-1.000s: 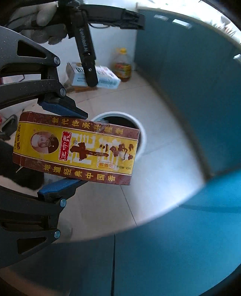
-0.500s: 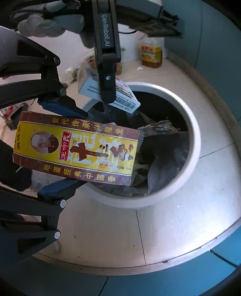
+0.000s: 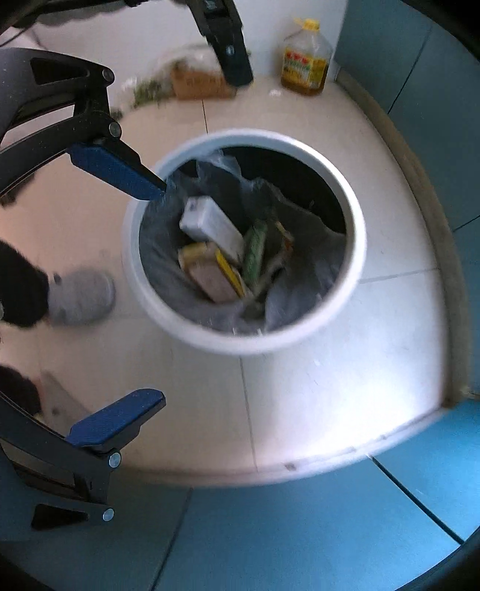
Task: Collect trash
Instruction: 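Raise both tools from the bin back toward the counter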
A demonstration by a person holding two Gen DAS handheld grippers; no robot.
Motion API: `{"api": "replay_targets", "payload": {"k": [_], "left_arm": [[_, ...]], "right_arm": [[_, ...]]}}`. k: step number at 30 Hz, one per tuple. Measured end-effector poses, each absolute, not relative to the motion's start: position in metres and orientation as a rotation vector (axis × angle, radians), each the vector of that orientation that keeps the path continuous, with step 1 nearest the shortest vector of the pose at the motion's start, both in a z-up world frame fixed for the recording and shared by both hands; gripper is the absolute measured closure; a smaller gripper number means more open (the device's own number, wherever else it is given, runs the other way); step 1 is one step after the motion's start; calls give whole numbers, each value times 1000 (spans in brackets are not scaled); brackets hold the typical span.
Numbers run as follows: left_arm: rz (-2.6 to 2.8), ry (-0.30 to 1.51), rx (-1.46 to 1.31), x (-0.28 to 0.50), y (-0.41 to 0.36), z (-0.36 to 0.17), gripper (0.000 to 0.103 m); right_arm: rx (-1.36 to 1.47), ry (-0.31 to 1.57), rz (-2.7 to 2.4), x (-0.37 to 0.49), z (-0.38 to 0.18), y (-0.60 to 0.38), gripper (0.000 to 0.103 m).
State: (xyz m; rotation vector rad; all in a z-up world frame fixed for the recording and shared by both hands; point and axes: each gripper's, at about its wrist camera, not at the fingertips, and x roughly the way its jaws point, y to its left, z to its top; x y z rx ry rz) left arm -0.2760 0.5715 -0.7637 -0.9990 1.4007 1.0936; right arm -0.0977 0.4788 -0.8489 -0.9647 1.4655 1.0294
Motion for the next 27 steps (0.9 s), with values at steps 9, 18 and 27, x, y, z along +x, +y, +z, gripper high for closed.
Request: {"api": "replay_targets", "payload": {"k": [9, 18, 27], "left_arm": [[1167, 1353, -902, -278, 529, -700, 5], [1149, 1299, -892, -274, 483, -589, 5], [1202, 1206, -883, -273, 448, -450, 5]], "right_arm": [[-937, 1325, 1039, -96, -781, 471, 0], [-884, 1291, 1088, -97, -654, 445, 0], [-827, 1250, 1155, -91, -497, 407, 0]]}}
